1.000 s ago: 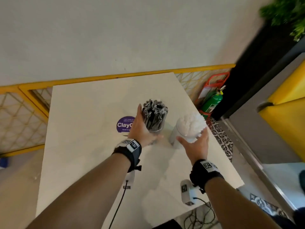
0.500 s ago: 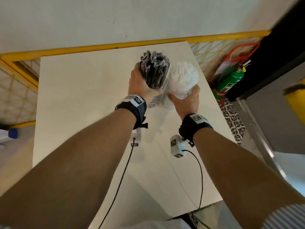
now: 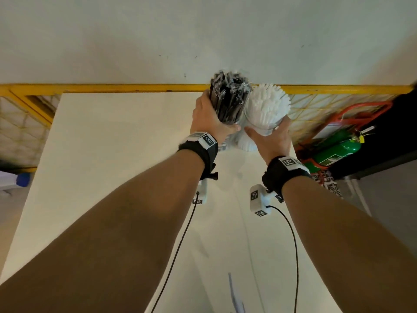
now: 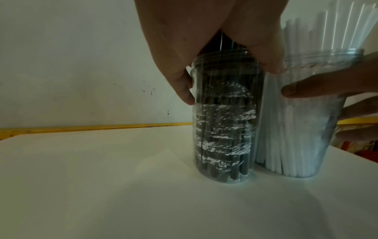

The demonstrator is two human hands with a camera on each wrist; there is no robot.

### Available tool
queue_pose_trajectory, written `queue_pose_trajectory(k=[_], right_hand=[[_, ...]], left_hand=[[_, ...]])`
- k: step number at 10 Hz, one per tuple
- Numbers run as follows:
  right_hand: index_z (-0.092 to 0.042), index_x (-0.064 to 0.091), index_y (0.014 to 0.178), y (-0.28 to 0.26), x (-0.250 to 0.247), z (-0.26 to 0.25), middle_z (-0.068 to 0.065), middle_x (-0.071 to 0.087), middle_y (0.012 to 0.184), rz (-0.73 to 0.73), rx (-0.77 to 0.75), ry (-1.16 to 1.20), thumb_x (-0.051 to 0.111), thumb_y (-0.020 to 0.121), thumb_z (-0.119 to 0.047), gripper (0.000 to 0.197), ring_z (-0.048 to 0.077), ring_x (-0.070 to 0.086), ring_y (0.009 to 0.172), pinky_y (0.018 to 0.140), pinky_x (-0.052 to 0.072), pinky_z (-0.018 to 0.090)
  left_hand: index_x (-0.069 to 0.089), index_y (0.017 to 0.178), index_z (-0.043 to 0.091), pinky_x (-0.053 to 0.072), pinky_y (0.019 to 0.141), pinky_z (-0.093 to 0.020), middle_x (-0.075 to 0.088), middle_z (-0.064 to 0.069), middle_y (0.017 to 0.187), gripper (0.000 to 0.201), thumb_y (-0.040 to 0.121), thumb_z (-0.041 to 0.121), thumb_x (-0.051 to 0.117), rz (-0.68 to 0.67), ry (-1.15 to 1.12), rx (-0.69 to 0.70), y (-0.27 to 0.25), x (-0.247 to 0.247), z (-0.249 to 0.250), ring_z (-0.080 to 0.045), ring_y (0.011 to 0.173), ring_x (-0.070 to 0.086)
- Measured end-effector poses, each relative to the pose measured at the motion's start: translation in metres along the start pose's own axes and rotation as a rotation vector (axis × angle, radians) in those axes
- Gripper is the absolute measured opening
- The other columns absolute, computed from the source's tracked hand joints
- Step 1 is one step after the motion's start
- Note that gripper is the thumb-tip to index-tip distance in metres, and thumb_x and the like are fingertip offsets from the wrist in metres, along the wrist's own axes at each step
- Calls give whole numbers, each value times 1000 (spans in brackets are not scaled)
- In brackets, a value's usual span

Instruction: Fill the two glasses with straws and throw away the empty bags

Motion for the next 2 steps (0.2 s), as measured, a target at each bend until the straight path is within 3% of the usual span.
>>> queue_pose_trajectory(k=[1, 2], right_hand=[[-15, 23, 148, -3, 5, 6, 10, 44, 147, -40, 17, 28, 85, 66, -47, 109, 29, 44, 134, 106, 42, 39], [-12, 24, 152, -26, 6, 23, 11, 41, 153, -64, 84, -21, 80, 74, -46, 102, 27, 40, 139, 114, 34, 41]], left_hand=[[7, 156, 13, 32, 117, -46, 30, -10, 154, 143, 47, 47, 95, -49, -20, -45, -1, -2, -3, -29, 142, 32], [-12, 155, 13, 16, 122, -37, 6, -8, 165, 154, 49, 56, 92, -170, -26, -142, -31, -20, -16, -24, 151, 12]])
Point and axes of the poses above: each hand's wrist, its own y-axis towards the middle knuckle, its own x-axis out of the palm, z = x × y, the point moved 8 cm from there along y, towards the middle knuckle
